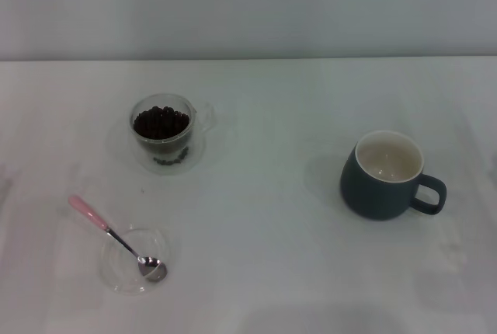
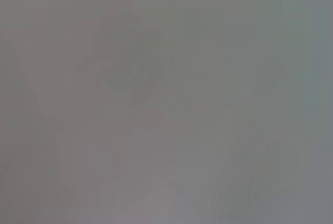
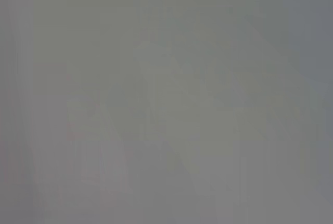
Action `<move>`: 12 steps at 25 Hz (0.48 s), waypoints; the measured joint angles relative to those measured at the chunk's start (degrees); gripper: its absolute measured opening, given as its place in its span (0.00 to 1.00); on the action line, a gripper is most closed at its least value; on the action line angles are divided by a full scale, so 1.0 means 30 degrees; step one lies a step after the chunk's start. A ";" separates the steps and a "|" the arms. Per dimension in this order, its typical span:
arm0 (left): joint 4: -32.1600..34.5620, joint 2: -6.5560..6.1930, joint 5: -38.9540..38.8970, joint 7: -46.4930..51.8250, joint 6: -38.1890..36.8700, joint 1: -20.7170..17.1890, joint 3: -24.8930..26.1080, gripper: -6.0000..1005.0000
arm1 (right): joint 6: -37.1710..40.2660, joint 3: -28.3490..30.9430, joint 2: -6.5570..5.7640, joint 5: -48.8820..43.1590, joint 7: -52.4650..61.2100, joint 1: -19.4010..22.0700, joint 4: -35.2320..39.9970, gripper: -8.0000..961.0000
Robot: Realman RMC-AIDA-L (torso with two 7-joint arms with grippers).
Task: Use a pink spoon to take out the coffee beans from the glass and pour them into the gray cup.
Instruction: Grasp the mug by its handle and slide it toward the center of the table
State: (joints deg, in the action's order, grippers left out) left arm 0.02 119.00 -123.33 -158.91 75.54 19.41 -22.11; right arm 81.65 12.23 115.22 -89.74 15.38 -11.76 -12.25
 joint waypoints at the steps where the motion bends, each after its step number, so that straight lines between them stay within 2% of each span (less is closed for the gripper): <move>1: 0.0038 -0.0001 -0.0009 0.0002 -0.0010 -0.0004 0.0028 0.88 | -0.0021 0.0128 0.0000 -0.0001 -0.0001 -0.0011 -0.0074 0.90; 12: 0.0110 -0.0001 -0.0129 0.0012 0.0060 0.0008 0.0126 0.88 | 0.0053 0.0601 -0.0002 -0.0032 -0.0007 -0.0005 -0.1295 0.90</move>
State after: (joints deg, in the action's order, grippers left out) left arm 0.35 119.00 -123.72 -158.87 75.72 19.44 -21.73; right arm 81.81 14.03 115.22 -89.83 15.36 -11.77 -16.13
